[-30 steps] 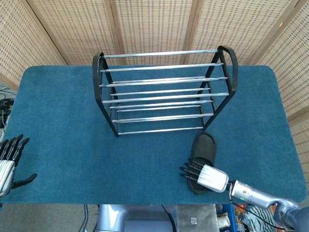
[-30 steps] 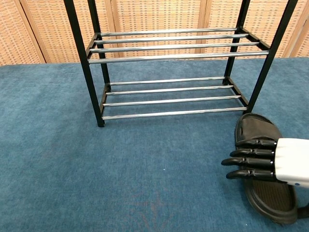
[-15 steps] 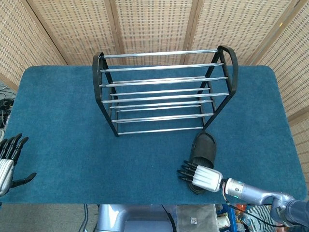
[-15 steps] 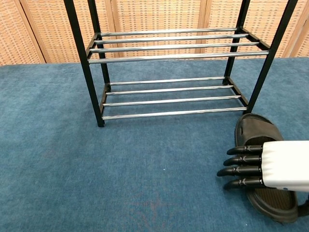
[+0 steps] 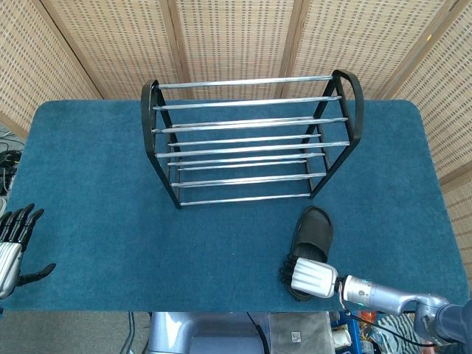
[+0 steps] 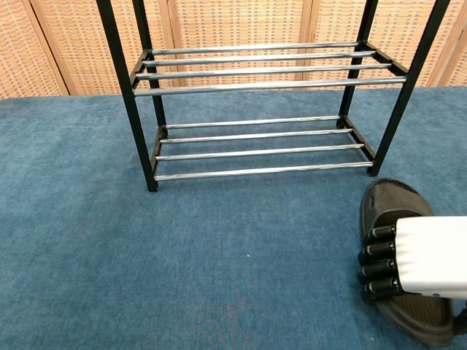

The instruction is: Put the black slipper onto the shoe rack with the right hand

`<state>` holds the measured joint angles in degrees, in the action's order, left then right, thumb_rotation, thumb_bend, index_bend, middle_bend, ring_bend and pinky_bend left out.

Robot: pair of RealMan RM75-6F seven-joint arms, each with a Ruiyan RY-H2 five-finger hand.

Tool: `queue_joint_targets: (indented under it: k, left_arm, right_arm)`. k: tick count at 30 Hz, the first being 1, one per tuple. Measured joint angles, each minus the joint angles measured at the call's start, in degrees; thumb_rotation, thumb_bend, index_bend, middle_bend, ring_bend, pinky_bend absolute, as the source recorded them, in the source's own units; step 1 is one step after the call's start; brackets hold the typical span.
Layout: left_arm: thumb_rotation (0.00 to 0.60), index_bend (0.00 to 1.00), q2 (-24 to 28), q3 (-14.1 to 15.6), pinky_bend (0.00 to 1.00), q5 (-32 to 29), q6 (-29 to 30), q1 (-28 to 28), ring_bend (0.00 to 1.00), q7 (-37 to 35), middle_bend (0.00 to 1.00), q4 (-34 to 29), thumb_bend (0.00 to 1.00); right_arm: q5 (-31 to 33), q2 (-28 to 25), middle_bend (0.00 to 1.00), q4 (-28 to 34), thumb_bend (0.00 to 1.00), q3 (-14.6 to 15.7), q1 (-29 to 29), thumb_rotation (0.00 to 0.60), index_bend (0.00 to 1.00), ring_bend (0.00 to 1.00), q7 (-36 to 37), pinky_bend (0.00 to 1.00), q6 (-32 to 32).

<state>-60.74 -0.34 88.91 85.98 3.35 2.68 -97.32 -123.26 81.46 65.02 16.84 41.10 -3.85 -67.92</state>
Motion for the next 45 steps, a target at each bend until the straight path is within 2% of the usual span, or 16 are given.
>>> queue_joint_targets:
  k: [5,11,19,26,33,38,45]
  left_arm:
    - [0.600,0.00,0.0,0.1,0.00,0.2,0.2,-0.1,0.00,0.2,0.00,-0.2,0.16]
    - [0.600,0.00,0.0,0.2,0.00,0.5,0.4,-0.2,0.00,0.5,0.00,-0.3,0.16]
    - [0.600,0.00,-0.1,0.3,0.00,0.5,0.6,-0.2,0.00,1.0,0.00,-0.5,0.16]
    - [0.600,0.00,-0.3,0.3,0.00,0.4,0.4,-0.2,0.00,1.6,0.00,-0.7,0.16]
    - [0.600,0.00,-0.4,0.2,0.00,0.0,-0.1,0.1,0.00,2.0,0.00,-0.7,0.16]
    - [0.600,0.00,-0.3,0.1,0.00,-0.2,-0.1,0.1,0.00,1.8,0.00,-0.8,0.16]
    - [0.600,0.00,0.0,-0.2,0.00,-1.0,-0.7,0.3,0.00,0.9,0.00,-0.7,0.16]
  right_arm:
    - [-1.7,-1.0,0.58,-0.6,0.50,0.3,-1.0,0.600,0.61,0.43,-1.9,0.42,-5.1]
    - [-3.9,-4.1,0.59,0.9,0.50,0.2,-2.3,0.600,0.61,0.43,-7.4,0.42,-10.9]
    - [-7.6,-9.5,0.59,5.6,0.51,-0.2,-3.5,0.600,0.61,0.43,-13.9,0.42,-17.2]
    - [-11.9,-14.0,0.58,12.0,0.52,-0.1,-3.6,0.600,0.61,0.43,-19.3,0.42,-19.0]
    - [-13.6,-19.2,0.58,19.1,0.52,-3.0,-0.6,0.600,0.61,0.43,-24.0,0.42,-14.8]
    - [-11.1,-22.0,0.58,22.1,0.54,-6.0,3.5,0.600,0.61,0.43,-21.1,0.42,-7.9]
    - [-5.0,-24.1,0.58,23.5,0.61,-10.5,10.5,0.600,0.61,0.43,-13.0,0.42,2.1]
